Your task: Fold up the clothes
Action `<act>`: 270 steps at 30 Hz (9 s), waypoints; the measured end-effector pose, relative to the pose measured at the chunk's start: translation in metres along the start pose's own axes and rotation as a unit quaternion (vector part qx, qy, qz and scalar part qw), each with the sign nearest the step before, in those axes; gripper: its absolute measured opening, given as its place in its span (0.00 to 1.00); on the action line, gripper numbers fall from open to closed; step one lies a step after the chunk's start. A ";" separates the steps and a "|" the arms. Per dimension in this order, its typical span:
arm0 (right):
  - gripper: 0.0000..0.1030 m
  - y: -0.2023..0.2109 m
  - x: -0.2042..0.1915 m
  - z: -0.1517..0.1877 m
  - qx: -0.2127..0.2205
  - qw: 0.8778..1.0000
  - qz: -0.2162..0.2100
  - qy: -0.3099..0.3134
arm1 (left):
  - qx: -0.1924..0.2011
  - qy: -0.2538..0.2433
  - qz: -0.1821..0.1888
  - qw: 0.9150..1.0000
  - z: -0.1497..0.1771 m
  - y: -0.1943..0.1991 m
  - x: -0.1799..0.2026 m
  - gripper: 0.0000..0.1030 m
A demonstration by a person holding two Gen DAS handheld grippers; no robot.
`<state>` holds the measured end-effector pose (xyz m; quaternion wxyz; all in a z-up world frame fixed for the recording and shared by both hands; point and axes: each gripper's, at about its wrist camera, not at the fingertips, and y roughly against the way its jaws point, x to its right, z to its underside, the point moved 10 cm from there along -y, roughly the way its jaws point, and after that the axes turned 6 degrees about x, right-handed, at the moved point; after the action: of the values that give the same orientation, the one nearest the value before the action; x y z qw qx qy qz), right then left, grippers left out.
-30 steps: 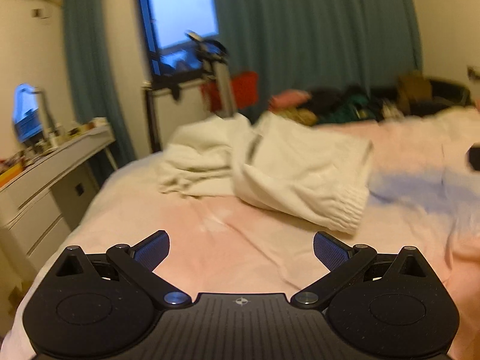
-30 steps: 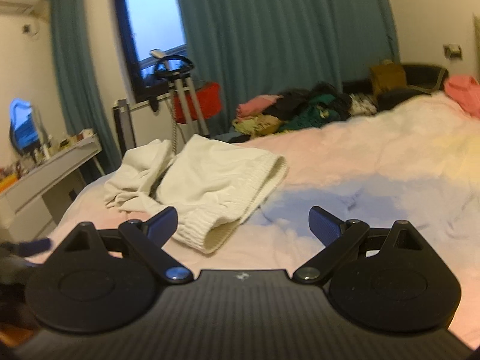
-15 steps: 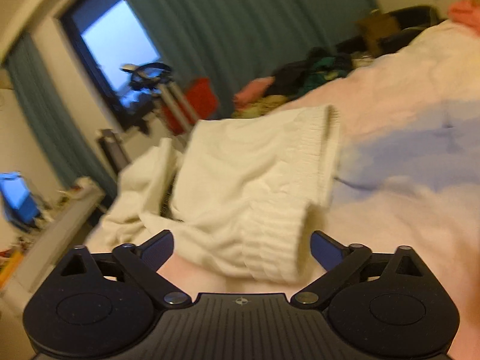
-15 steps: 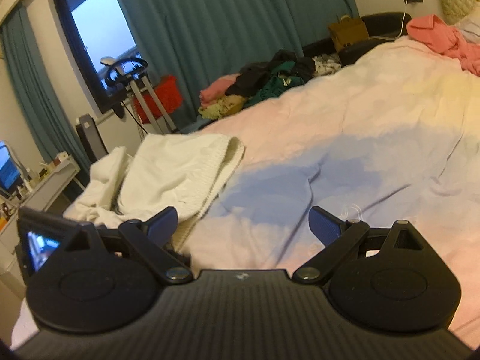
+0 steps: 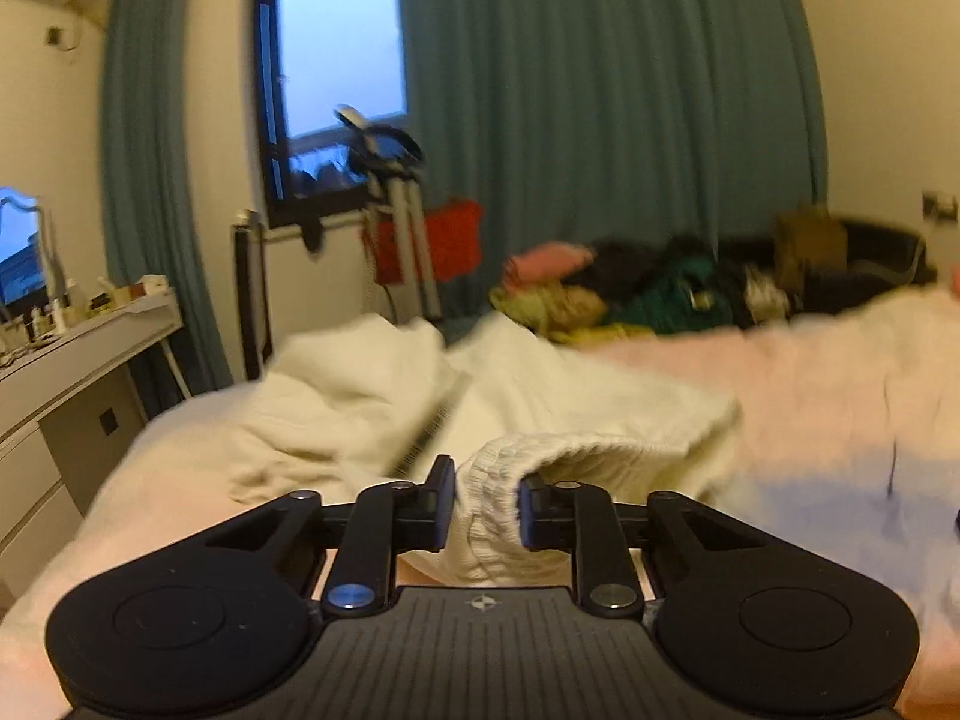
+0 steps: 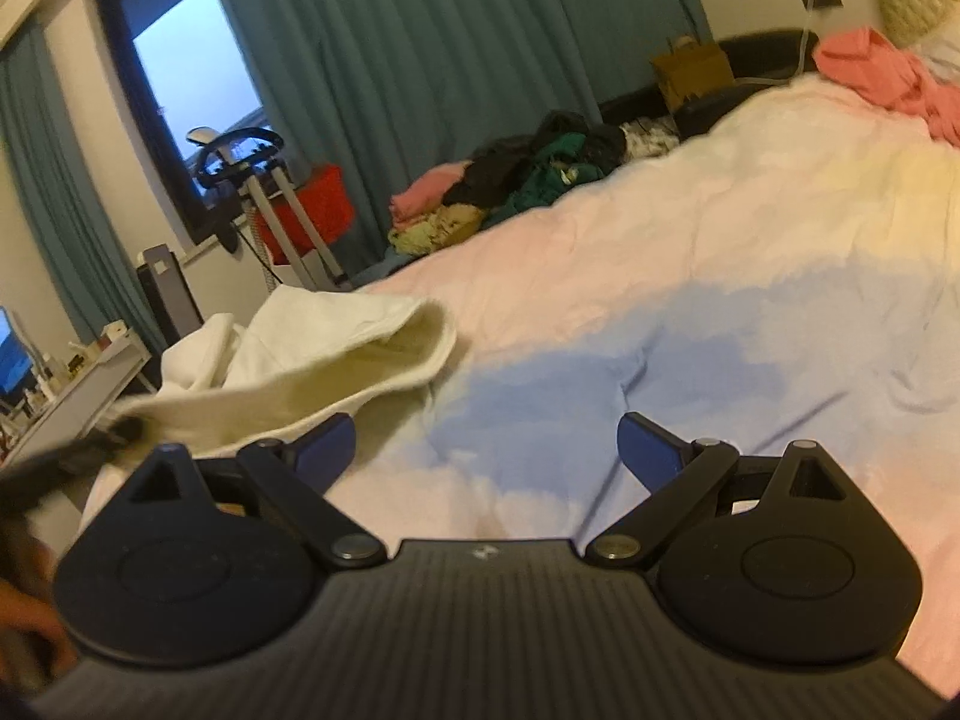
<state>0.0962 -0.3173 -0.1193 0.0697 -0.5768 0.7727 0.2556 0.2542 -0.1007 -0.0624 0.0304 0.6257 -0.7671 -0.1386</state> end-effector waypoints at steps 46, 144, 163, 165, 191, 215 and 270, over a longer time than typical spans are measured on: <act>0.15 0.045 -0.160 0.005 0.058 0.940 -0.137 0.307 | -0.139 0.278 -0.018 0.950 0.087 0.085 -0.210 0.09; 0.18 0.013 -0.448 0.222 -0.326 0.839 -0.377 -0.217 | -0.120 0.198 -0.312 0.921 -0.033 -0.003 -0.493 0.17; 0.75 0.007 -0.469 0.218 -0.323 0.864 -0.383 -0.044 | -0.127 0.177 -0.283 0.934 0.034 -0.029 -0.515 0.72; 0.84 0.020 -0.458 0.193 -0.294 0.875 -0.384 -0.029 | -0.110 0.171 -0.265 0.943 0.017 -0.009 -0.492 0.76; 0.83 -0.018 -0.126 0.001 -0.056 0.987 -0.127 0.077 | -0.056 -0.113 -0.054 0.990 -0.017 -0.111 -0.055 0.78; 0.83 -0.097 -0.109 0.053 -0.118 0.982 -0.145 0.018 | -0.074 -0.165 -0.083 0.980 -0.052 -0.167 -0.032 0.06; 0.05 -0.147 0.088 -0.170 0.099 0.945 -0.074 -0.304 | -0.050 0.037 0.217 0.974 0.044 0.070 0.064 0.06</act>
<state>0.2359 -0.5029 -0.0551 0.3770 -0.5174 0.6913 0.3352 0.1641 -0.1428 -0.0950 0.1193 0.4464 -0.8752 -0.1434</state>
